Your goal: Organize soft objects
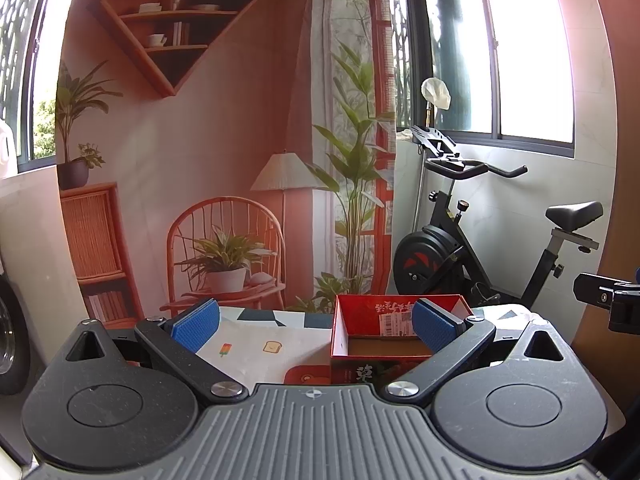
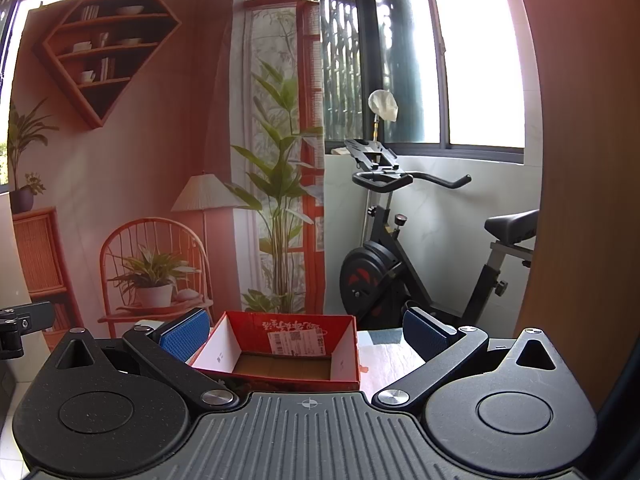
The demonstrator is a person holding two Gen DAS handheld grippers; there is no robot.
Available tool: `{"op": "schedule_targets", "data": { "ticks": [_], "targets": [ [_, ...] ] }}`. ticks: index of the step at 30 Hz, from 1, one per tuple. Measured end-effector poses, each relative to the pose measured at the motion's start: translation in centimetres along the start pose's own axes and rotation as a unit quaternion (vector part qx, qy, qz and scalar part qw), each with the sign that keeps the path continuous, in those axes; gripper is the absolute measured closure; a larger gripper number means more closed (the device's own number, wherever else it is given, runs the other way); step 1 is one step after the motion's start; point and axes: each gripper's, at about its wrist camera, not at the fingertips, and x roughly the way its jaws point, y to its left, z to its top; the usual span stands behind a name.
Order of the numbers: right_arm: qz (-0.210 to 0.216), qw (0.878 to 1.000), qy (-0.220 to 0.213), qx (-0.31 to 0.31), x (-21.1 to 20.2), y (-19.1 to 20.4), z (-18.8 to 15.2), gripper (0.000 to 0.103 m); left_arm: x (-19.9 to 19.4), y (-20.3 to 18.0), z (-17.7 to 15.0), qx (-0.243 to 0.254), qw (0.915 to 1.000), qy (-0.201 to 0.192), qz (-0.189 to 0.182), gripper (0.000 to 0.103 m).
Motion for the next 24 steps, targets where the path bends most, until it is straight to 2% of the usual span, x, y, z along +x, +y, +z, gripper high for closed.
{"op": "schedule_targets", "data": {
  "ticks": [24],
  "targets": [
    [-0.002,1.0,-0.001,0.001,-0.07,0.03,0.29,0.0,0.14,0.05,0.04,-0.002,1.0,0.003,-0.001,0.0]
  ]
}}
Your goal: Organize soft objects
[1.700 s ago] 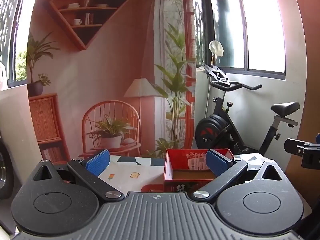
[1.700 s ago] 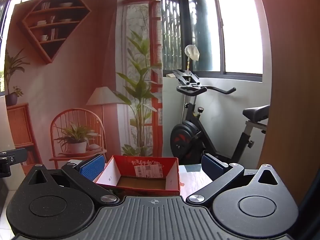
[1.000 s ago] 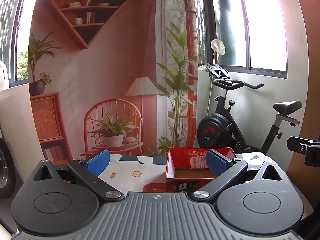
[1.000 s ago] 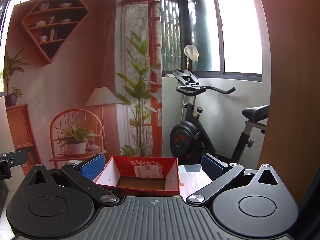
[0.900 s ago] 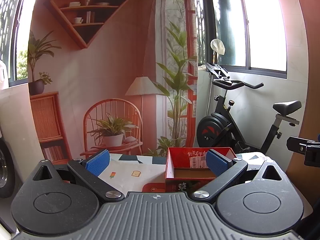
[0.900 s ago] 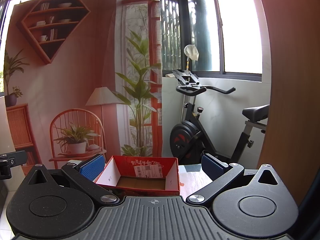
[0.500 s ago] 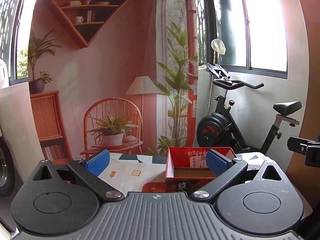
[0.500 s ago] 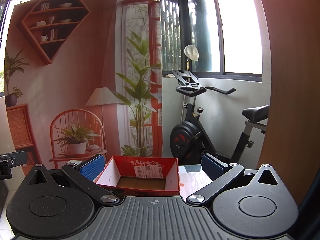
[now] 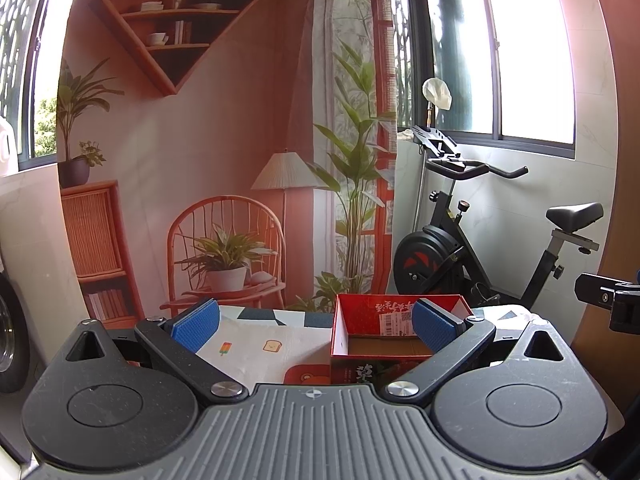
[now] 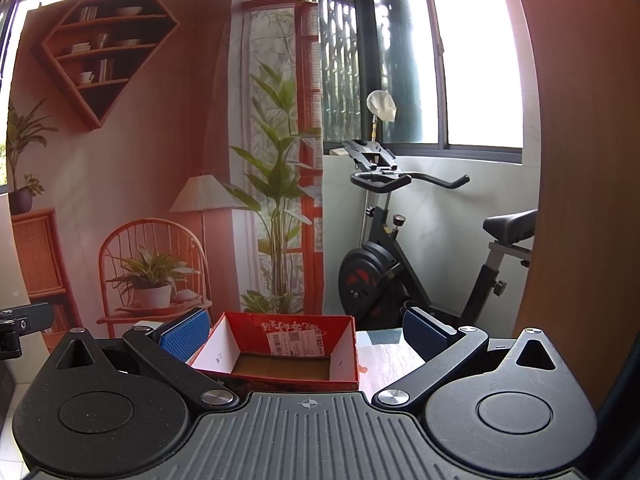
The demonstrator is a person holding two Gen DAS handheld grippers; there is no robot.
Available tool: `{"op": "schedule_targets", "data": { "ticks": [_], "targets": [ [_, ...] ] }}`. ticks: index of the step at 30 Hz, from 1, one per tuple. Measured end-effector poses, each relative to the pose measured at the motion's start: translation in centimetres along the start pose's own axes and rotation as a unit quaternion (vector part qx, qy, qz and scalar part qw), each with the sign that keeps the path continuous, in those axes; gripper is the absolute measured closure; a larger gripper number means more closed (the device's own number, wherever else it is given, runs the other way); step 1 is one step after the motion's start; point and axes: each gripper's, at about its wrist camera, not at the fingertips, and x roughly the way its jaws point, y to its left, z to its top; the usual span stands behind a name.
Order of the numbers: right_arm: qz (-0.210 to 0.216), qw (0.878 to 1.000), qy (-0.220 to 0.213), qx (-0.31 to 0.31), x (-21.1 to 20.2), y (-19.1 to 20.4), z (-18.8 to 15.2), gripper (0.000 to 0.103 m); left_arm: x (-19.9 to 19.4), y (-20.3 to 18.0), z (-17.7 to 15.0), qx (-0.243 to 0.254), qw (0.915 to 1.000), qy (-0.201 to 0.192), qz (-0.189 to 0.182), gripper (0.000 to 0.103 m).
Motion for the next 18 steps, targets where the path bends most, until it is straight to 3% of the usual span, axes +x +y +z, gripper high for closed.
{"op": "schedule_targets", "data": {
  "ticks": [18],
  "targets": [
    [0.0,1.0,0.0,0.0,0.04,-0.18,0.09,0.0,0.0,0.03,0.0,0.0,1.0,0.0,0.0,0.0]
  ]
}}
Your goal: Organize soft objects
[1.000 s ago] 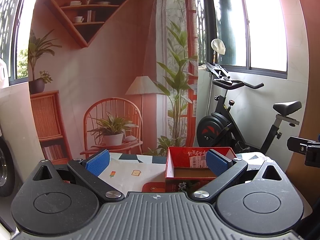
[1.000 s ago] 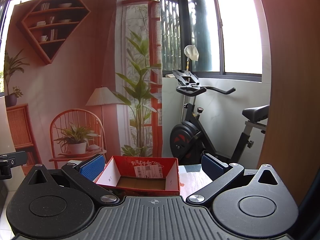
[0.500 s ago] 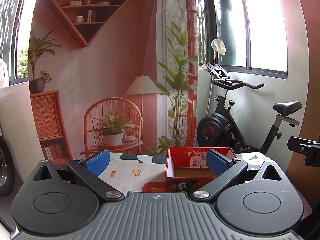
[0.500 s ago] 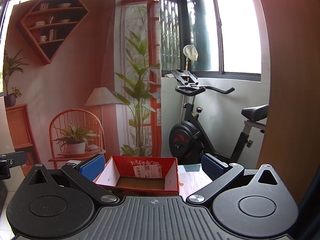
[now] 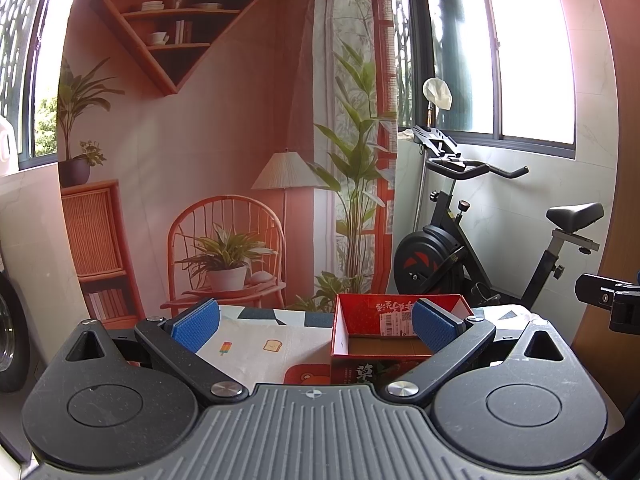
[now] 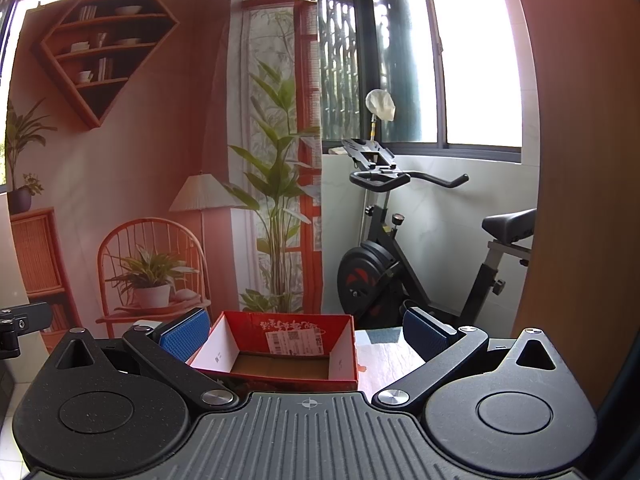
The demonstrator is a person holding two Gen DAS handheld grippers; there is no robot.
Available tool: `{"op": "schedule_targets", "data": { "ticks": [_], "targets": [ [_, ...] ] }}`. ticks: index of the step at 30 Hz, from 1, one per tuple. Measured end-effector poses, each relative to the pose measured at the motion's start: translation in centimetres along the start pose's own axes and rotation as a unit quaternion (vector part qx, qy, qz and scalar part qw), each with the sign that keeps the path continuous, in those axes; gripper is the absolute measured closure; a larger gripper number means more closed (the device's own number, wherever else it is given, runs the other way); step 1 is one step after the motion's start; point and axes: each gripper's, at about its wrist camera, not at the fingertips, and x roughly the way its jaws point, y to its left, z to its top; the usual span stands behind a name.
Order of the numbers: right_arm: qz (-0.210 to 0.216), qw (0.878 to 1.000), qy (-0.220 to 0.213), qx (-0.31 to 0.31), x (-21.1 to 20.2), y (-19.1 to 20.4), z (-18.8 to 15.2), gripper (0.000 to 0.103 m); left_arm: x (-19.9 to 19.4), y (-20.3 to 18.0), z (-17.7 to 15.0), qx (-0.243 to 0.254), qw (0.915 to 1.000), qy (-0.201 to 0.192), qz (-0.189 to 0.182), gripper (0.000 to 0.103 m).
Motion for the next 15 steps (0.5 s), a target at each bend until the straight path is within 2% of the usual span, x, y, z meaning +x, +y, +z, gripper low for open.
{"op": "schedule_targets", "data": {
  "ticks": [15],
  "targets": [
    [0.0,1.0,0.0,0.0,0.02,-0.01,0.09,0.0,-0.09,0.09,-0.09,-0.003,1.0,0.0,0.0,0.0]
  ]
}}
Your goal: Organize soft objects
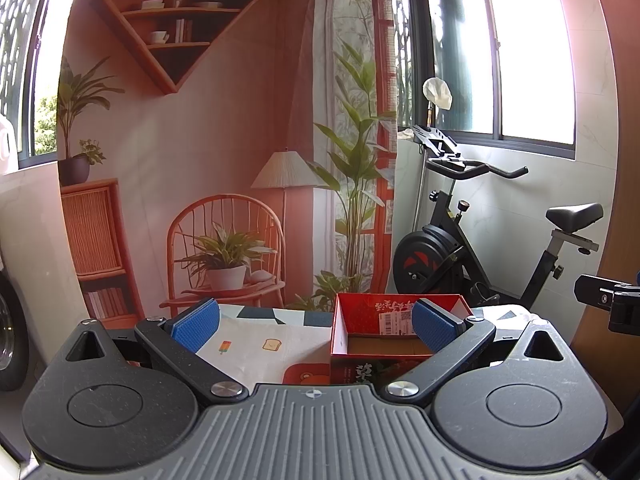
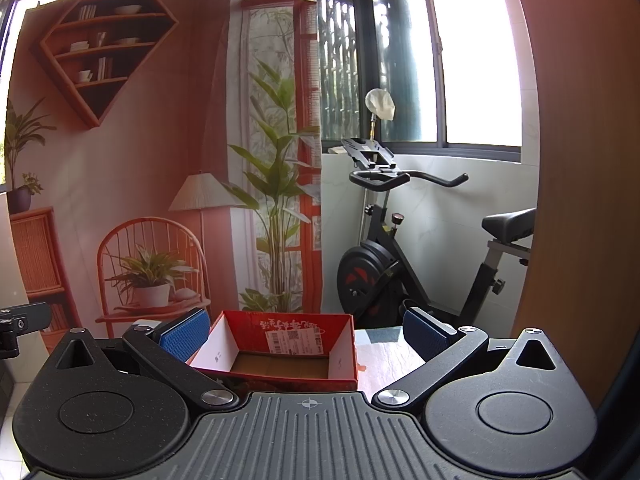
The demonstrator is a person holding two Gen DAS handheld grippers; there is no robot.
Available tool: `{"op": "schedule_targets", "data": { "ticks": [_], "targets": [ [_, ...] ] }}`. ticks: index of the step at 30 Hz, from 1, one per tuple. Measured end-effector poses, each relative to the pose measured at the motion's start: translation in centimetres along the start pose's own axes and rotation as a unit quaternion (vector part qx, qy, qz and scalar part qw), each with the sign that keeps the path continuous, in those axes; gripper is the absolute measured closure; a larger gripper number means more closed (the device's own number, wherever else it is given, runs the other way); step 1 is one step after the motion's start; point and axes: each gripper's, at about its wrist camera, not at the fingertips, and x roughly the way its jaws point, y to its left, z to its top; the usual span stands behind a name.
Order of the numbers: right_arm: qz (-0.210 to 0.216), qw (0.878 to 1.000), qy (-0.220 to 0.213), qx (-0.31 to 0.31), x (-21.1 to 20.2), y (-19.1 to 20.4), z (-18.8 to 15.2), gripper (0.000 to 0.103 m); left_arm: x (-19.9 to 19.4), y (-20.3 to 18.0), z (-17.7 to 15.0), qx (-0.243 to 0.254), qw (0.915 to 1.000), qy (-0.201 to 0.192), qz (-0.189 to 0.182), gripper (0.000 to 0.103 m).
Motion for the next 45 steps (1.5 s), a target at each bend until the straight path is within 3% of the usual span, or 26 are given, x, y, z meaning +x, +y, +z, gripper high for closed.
{"op": "schedule_targets", "data": {
  "ticks": [9,13,21,24,29,33,38,45],
  "targets": [
    [0.01,1.0,-0.001,0.005,0.2,-0.1,-0.2,0.0,0.1,0.0,-0.2,-0.001,1.0,-0.001,-0.005,0.0],
    [0.036,0.999,-0.017,0.018,1.1,-1.2,-1.6,0.0,1.1,0.0,-1.1,-0.003,1.0,-0.009,0.002,0.0],
    [0.05,0.998,-0.026,0.035,5.1,-3.0,-6.6,0.0,6.5,0.9,-4.8,-0.021,0.9992,0.031,0.015,0.0],
    [0.045,0.998,-0.004,0.043,7.3,-3.1,-8.7,0.0,8.9,1.0,-6.5,-0.01,0.9976,0.065,0.021,0.0],
    [0.05,0.996,0.054,0.044,10.9,-3.4,-12.3,0.0,12.2,1.9,-10.1,-0.023,0.9939,0.108,0.0,0.0],
    [0.028,0.994,0.094,0.04,13.4,-3.2,-15.2,0.0,14.7,2.5,-12.3,-0.037,0.989,0.143,-0.013,0.0],
    [0.03,0.99,0.12,0.069,15.3,-4.2,-17.8,0.0,16.2,2.4,-13.8,-0.034,0.9869,0.157,-0.01,0.0],
    [0.035,0.985,0.158,0.052,17.5,-4.3,-19.5,0.001,18.2,2.2,-15.0,-0.049,0.9812,0.187,-0.006,0.001]
  ]
}}
